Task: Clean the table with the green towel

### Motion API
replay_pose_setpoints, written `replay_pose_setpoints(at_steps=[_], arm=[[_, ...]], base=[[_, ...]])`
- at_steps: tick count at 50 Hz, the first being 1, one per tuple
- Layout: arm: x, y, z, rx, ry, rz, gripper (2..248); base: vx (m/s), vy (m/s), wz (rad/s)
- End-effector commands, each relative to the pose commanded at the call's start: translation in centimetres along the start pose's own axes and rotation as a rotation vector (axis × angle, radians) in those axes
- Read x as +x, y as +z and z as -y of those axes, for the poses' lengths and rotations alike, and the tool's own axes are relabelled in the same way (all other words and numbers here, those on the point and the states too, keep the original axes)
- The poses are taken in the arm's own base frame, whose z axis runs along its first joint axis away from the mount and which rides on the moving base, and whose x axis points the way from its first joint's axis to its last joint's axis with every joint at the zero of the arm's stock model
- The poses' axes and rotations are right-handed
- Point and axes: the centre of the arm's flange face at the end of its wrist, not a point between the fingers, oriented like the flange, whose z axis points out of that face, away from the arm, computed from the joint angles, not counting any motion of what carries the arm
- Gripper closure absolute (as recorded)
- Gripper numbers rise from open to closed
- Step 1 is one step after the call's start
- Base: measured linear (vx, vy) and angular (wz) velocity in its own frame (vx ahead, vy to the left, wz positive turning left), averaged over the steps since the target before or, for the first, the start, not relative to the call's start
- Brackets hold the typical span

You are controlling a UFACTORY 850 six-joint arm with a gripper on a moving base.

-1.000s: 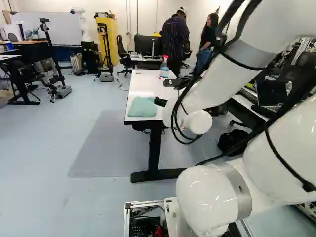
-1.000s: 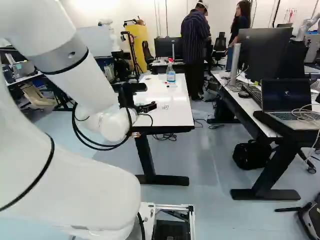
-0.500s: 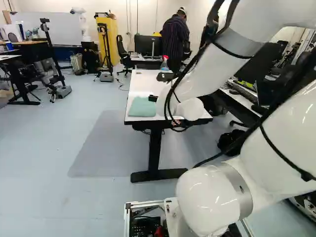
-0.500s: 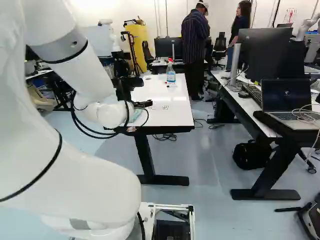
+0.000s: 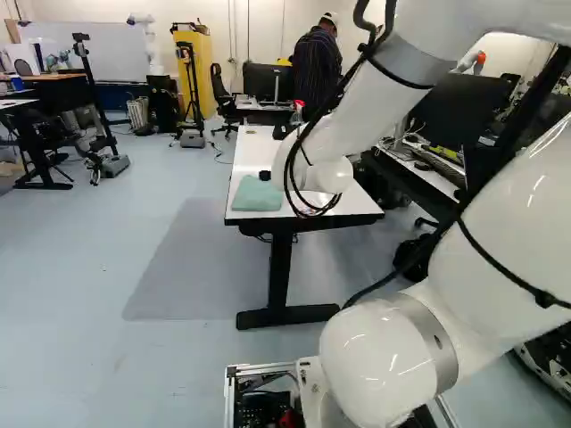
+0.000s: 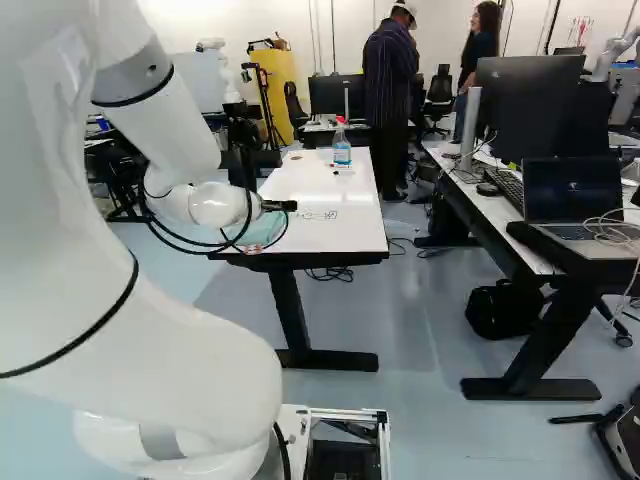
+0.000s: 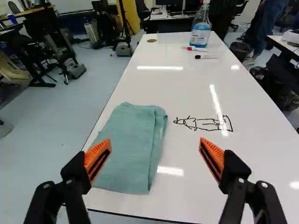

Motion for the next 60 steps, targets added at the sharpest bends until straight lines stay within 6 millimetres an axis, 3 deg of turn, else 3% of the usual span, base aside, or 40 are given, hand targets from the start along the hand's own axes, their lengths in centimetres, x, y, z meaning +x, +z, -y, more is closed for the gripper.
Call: replay_pose_setpoints(at_steps=[42, 60], arm=[[4.9, 4.1, 3.0, 0.023, 0.069, 0.24, 3], [5.7, 7.1, 4.2, 0.034, 0.08, 0.365, 3]], base=[[0.0, 0.0, 0.0], [0.0, 0.0, 0.0]])
